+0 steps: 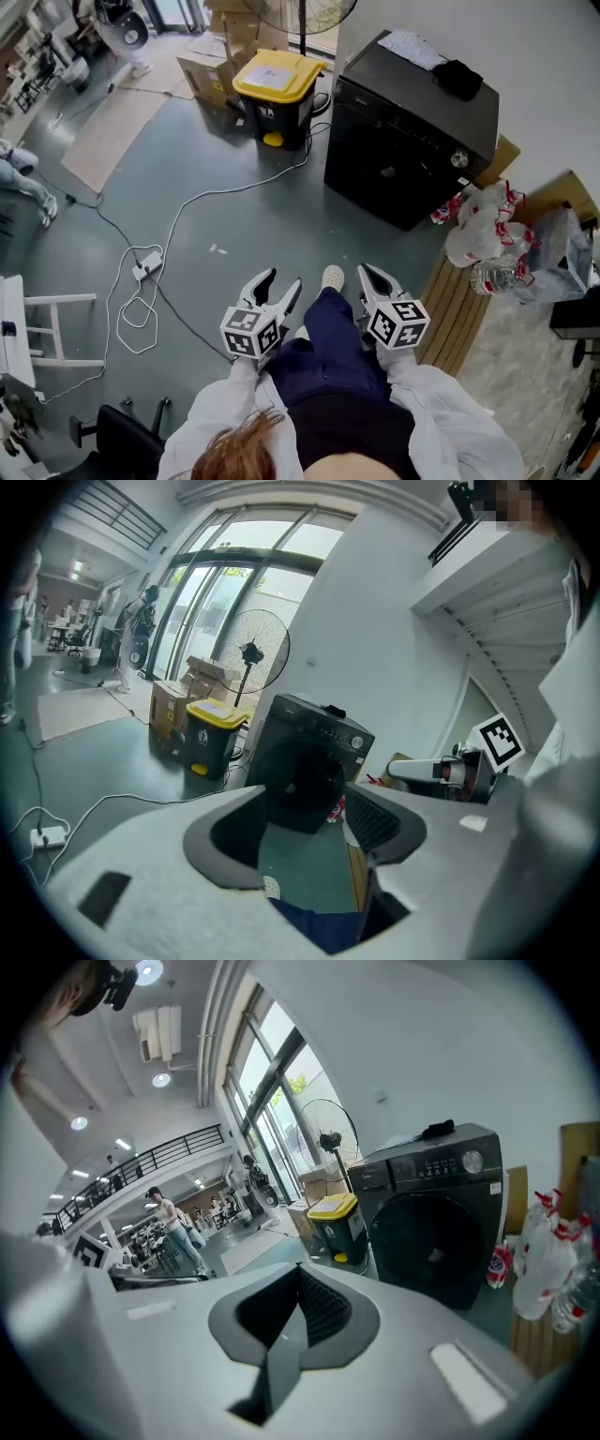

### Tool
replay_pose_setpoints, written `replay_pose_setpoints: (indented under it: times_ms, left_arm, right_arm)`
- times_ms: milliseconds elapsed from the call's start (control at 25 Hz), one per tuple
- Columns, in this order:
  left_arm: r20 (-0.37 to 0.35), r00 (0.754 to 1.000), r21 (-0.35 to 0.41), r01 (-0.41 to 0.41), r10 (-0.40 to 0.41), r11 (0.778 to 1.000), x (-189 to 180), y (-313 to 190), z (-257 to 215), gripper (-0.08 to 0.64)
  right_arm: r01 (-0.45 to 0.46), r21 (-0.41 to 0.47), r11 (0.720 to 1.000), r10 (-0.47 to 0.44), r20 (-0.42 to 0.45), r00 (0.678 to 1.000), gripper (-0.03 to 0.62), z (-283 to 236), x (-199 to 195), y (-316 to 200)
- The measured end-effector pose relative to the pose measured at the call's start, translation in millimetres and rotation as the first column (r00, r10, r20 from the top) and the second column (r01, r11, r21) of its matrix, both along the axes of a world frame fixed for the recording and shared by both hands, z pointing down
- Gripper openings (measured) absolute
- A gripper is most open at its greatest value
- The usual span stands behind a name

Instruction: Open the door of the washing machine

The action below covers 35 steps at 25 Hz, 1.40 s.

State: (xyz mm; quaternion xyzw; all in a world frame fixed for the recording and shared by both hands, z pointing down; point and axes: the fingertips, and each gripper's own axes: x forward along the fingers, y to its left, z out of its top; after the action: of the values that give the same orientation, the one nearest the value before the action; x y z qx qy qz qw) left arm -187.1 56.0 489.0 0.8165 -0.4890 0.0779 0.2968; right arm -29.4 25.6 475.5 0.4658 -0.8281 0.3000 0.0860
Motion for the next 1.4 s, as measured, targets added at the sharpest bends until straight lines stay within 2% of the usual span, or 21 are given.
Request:
replay_pose_setpoints:
  times_ms: [80,280,440,680,840,1000,1240,1400]
  left_arm:
    - [0.008,1.0,0.004,-0.001,0.001,1.0,4,-22,1,0.255]
    - [0.016,1.0,0.02,-0.008,0.007,1.0,21,-104,-4,0.254]
    - [0.04,0.997,0.058,-0.061,0.059,0.996,40,-176,-9,0.255]
    - [0.037,0.997,0.113,-0.068,0.064,0.991,60,-269,-22,0.254]
    - [0.026,0.998,0.084,-0.053,0.051,0.995,64,-289,-12,0.254]
    - [0.01,0.998,0.037,-0.06,0.059,0.998,74,-293,6,0.255]
    - [0.017,0.991,-0.011,-0.13,0.13,0.992,83,-309,30,0.253]
    - [0.029,0.982,-0.028,-0.187,0.188,0.982,85,-339,41,0.253]
  right_arm:
    - [0.008,0.012,1.0,-0.007,-0.025,1.0,0.01,2,7,-23]
    - [0.003,0.018,1.0,-0.003,0.004,1.0,0.01,-3,24,-104]
    - [0.007,0.036,0.999,-0.007,0.011,1.0,0.011,-2,39,-174]
    - [0.009,0.024,1.0,-0.01,0.012,1.0,0.009,6,61,-253]
    - [0.023,0.023,0.999,-0.023,0.021,0.999,0.01,5,62,-279]
    - [0.018,-0.023,1.0,-0.017,0.025,1.0,0.011,20,69,-281]
    - [-0.007,-0.081,0.997,0.009,0.022,1.0,0.01,46,68,-287]
    - [-0.039,-0.102,0.994,0.04,0.008,0.999,0.011,55,69,-307]
